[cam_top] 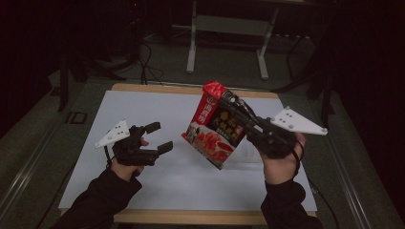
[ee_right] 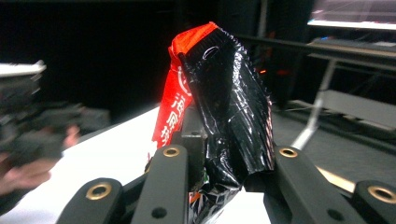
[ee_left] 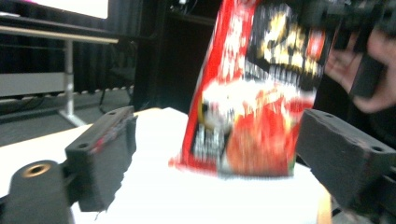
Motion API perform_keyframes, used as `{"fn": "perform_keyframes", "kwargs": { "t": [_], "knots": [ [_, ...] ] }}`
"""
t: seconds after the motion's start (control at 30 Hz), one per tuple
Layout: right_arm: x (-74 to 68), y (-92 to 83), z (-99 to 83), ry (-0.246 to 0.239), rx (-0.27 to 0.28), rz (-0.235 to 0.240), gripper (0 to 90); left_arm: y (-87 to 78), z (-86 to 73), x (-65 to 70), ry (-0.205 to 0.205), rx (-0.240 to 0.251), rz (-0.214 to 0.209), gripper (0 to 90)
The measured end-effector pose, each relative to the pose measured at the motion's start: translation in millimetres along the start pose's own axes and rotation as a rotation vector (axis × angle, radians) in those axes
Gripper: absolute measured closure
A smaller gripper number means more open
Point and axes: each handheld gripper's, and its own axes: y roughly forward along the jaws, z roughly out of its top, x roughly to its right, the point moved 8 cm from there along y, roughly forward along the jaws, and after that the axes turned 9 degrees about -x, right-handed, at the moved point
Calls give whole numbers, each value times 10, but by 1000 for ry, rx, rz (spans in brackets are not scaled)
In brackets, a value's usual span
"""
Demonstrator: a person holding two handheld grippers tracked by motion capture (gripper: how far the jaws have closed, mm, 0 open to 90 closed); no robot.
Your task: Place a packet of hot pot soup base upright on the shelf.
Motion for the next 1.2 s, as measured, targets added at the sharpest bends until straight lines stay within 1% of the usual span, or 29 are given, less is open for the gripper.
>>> {"fn": "perform_keyframes", "kwargs": {
  "t": [0.13,0.17,0.2,0.23,0.27,0.33,0.43,0.47,0.5,0.57,0.6,0.67,0.73,0.77,0.93,1.03,1.2],
  "knots": [
    [147,-33,114,7,21,-73,761,-23,-94,-41,8,-27,28,28],
    [183,-35,135,9,24,-87,760,-35,-120,-61,9,-39,44,12],
    [219,-36,152,14,28,-103,760,-62,-163,-95,12,-41,74,12],
    [288,-38,173,26,42,-133,760,-75,-185,-110,14,-43,86,12],
    [309,-37,181,31,48,-143,760,-87,-217,-125,12,-47,96,11],
    [370,-30,186,32,57,-182,760,-113,-301,-148,-5,-58,97,10],
    [429,2,168,30,55,-221,760,-125,-423,-156,-16,-80,103,10],
    [448,17,153,37,53,-230,760,-127,-468,-157,-16,-88,111,10],
    [470,33,133,40,47,-241,759,-132,-513,-156,-6,-102,113,10],
    [513,65,83,49,44,-255,760,-145,-590,-163,24,-118,149,10],
    [542,90,48,54,39,-267,760,-149,-609,-164,28,-121,150,10],
    [585,136,-16,69,26,-276,761,-155,-634,-172,27,-125,155,10],
    [612,187,-68,66,14,-288,760,-157,-662,-173,19,-123,149,10],
    [625,215,-101,66,6,-294,760,-155,-671,-180,21,-121,155,10],
    [698,372,-283,113,-28,-308,759,-138,-722,-197,16,-130,159,10],
    [713,453,-368,127,-45,-309,759,-135,-741,-207,13,-133,161,10],
    [711,569,-443,139,-62,-316,759,-136,-741,-220,6,-126,163,10]
  ]
}}
